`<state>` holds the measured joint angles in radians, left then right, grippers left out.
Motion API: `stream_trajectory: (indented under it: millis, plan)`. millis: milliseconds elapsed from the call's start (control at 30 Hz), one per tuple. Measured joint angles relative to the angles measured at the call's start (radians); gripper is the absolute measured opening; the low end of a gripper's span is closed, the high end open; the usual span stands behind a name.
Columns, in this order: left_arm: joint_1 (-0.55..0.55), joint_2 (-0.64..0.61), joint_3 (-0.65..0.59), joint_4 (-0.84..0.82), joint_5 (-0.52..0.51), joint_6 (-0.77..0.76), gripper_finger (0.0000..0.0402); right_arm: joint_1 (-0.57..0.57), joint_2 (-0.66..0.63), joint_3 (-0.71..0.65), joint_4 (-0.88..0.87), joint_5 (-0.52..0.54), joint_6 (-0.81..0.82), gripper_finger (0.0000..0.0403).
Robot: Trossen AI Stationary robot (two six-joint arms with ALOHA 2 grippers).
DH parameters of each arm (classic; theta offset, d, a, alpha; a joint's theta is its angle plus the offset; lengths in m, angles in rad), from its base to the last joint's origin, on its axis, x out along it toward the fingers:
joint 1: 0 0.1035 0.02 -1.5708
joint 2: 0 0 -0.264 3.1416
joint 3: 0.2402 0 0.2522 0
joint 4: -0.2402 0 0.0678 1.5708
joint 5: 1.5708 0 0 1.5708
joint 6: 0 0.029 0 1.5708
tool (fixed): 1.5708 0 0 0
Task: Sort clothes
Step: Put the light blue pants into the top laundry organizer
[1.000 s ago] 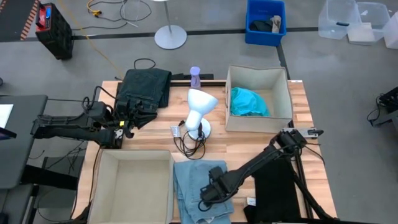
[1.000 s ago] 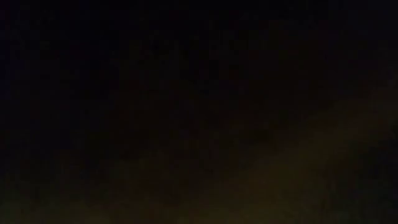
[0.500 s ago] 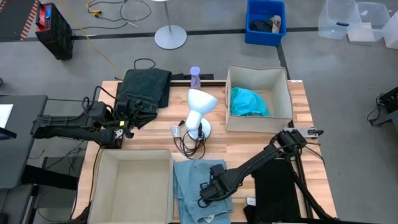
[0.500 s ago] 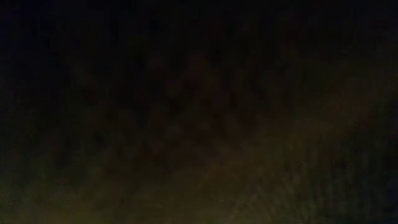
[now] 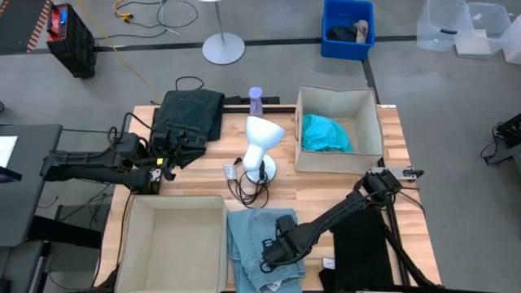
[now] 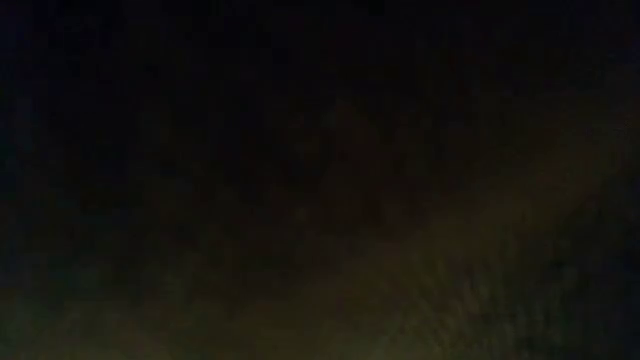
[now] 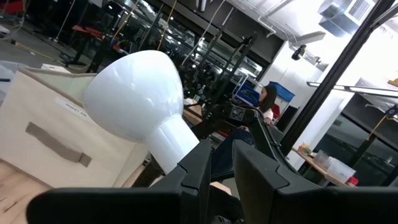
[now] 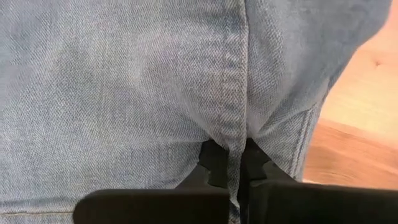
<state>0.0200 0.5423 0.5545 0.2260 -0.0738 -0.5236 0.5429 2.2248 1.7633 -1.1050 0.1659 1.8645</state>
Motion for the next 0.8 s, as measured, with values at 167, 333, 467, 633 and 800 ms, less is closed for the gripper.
stream_trajectory:
  millis: [167,333,467,633,800]
  plan:
    - [0.0,0.0,0.0,0.0,0.0,0.0,0.0061,0.037,-0.008,0.046,-0.14,0.039,0.083,0.0001]
    - [0.0,0.0,0.0,-0.001,0.0,0.0,0.0061,0.071,-0.01,0.091,-0.244,0.046,0.137,0.0001]
    - [0.0,0.0,0.0,-0.002,0.0,0.0,0.0061,0.08,-0.01,0.093,-0.234,0.045,0.136,0.0004]
    - [0.0,0.0,0.0,-0.002,0.0,0.0,0.0061,0.08,-0.01,0.142,-0.24,0.042,0.118,0.0072]
    - [0.0,0.0,0.0,-0.003,0.0,-0.002,0.0061,0.081,-0.012,0.2,-0.277,0.072,0.091,0.0189]
